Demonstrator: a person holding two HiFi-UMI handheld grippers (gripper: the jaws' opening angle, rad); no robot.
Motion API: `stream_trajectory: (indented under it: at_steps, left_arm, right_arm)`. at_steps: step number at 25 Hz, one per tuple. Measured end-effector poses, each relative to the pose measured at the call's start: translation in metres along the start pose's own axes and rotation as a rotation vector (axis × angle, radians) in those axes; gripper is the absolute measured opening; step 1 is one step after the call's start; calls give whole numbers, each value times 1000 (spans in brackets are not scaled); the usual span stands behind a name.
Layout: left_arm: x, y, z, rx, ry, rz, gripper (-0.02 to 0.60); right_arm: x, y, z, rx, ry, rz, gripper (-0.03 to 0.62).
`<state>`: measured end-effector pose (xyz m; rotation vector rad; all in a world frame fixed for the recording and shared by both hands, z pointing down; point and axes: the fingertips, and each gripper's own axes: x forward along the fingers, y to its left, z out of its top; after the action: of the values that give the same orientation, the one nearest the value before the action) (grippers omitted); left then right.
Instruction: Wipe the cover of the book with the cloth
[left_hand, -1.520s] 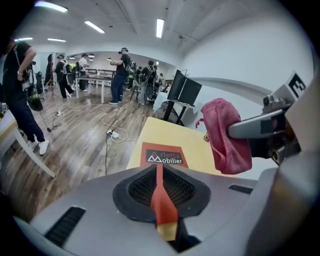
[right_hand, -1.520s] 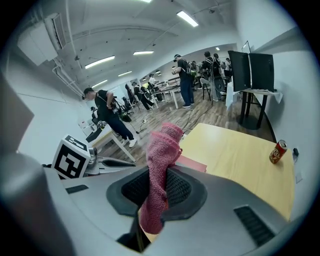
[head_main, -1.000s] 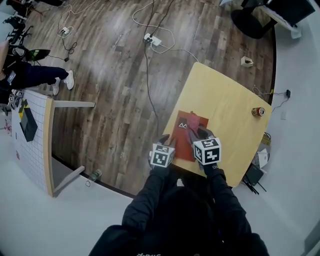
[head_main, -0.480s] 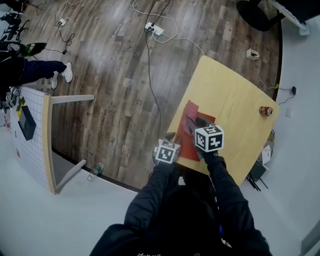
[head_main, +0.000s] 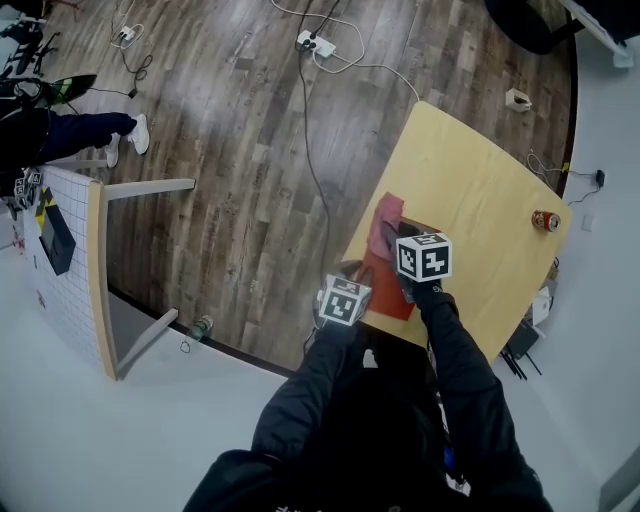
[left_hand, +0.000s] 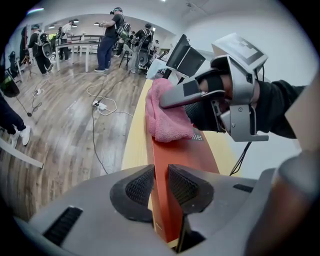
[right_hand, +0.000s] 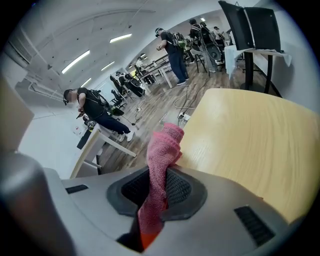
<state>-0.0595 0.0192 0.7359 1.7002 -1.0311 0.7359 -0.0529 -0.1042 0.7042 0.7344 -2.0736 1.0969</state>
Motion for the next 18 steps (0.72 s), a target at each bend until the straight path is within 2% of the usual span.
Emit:
stream_trajectory:
  at_steps: [6,18]
  left_arm:
    - [-1,2,-2,0,8,-3,110]
    - [-1,-1,0,-9,10,5,110]
  right_arm:
    - [-2,-12,-7,-36,20,-34,75]
    - [-27,-46,-19,-24,17,-99,75]
